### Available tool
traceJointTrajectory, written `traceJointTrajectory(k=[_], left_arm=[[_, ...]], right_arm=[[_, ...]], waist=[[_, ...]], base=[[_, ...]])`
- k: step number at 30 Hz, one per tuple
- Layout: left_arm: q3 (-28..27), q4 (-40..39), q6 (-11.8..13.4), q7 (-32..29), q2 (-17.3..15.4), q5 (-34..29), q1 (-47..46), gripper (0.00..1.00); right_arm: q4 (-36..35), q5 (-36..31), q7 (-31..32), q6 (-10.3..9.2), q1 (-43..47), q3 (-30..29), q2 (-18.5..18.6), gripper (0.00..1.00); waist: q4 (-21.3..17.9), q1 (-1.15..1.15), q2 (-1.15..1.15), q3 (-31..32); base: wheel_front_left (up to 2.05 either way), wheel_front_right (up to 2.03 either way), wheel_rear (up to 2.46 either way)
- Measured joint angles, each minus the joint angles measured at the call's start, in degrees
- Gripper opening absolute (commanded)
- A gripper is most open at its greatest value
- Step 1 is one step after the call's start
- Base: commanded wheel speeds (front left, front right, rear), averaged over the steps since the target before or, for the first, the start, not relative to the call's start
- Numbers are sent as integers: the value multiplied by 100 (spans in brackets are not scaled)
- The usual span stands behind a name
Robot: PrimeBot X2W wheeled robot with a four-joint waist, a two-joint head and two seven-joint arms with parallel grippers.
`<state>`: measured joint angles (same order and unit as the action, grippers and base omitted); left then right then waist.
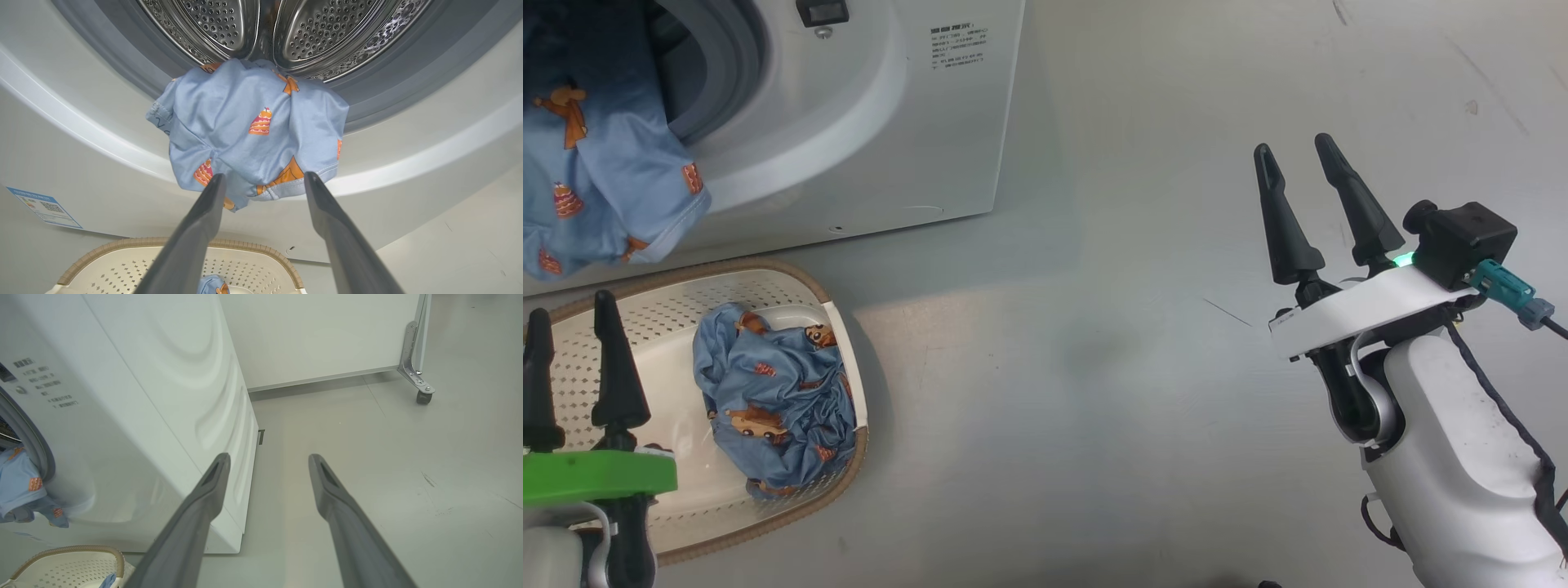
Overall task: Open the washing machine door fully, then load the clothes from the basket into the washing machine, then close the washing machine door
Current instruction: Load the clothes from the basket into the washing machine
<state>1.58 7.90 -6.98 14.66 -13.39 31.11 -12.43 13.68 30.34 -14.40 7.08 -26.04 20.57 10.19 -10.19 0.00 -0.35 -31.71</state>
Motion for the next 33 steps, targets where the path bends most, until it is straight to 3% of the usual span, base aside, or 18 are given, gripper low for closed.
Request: traceJointTrajectory(k=[9, 19, 33], left_arm=[[55, 79, 0, 0, -42, 0, 84, 100], [243, 536, 0, -238, -310, 118, 25, 100], [489, 1362, 0, -999, -535, 299, -1048, 100]], right_arm=[[3, 0, 0, 0, -1, 60, 4, 100], [20, 1, 0, 0, -1, 131, -20, 100], [29, 45, 0, 0, -3, 146, -55, 100]], waist=[[-28, 0, 0, 6], [-105, 0, 0, 17], [-239, 0, 0, -38]], base=[[0, 0, 0], [0, 0, 0], [0, 0, 0]])
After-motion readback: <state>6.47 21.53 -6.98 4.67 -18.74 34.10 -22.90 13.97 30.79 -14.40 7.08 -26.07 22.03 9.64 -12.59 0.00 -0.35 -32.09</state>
